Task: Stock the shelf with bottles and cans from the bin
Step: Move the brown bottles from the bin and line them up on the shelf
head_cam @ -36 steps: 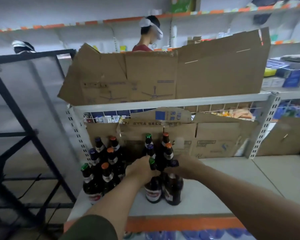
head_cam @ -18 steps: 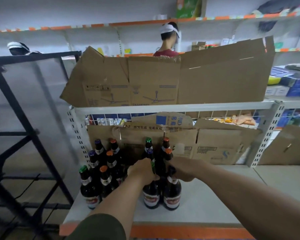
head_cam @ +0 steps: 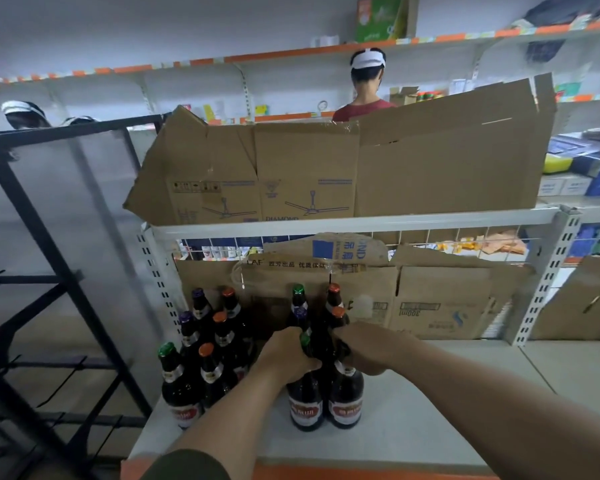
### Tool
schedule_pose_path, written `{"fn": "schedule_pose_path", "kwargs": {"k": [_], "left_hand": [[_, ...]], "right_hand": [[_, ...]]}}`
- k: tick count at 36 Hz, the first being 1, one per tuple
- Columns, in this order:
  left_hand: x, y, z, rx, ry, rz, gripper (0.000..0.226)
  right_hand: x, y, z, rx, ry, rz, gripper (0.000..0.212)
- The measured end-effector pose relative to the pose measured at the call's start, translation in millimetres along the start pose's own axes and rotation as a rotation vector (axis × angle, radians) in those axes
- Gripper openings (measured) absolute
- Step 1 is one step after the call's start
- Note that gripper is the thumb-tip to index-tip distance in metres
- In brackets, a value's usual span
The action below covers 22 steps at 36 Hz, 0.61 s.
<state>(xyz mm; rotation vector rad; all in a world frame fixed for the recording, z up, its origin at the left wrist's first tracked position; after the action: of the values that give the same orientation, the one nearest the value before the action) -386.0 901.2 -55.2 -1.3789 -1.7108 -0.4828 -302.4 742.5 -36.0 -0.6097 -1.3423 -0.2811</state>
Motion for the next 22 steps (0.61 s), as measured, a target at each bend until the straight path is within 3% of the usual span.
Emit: {"fn": "schedule_pose_path", "kwargs": {"k": [4, 13, 15, 18, 22], "left_hand": [[3.2, 0.2, 1.4, 0.017, 0.021, 0.138, 0.039], [6.7, 6.8, -7.0, 0.077, 0.13, 0.183, 0.056], [8.5, 8.7, -5.7, 0.056, 0.153, 0.187, 0.052], [9.0, 6.1, -6.8, -0.004, 0.149, 0.19, 0.022], [6.2, 2.5, -7.2, -0.039, 0.111, 0.153, 0.015]], "right_hand": [[-1.9, -0.4, 2.7, -0.037, 0.054, -0.021, 0.012], [-3.4, -4.0, 1.3, -0.114, 0.133, 0.055, 0.039], [-2.7, -3.9, 2.3, -0.116, 0.132, 0.062, 0.038], [-0.6, -4.3, 4.4, -0.12, 0.102, 0.088, 0.036], [1.2, -4.3, 5.7, -0.106, 0.066, 0.102, 0.039]]}}
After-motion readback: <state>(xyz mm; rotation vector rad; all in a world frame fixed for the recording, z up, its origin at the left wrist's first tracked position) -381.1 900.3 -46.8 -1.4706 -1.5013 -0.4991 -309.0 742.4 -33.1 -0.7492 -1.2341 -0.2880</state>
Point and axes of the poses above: each hand's wrist, its own y-axis towards the middle knuckle, its own x-axis out of the back of the hand, z = x × y, the point moved 1 cm from there along y, towards the middle knuckle, and after that the axes turned 1 degree about y, right-handed, at the moved point
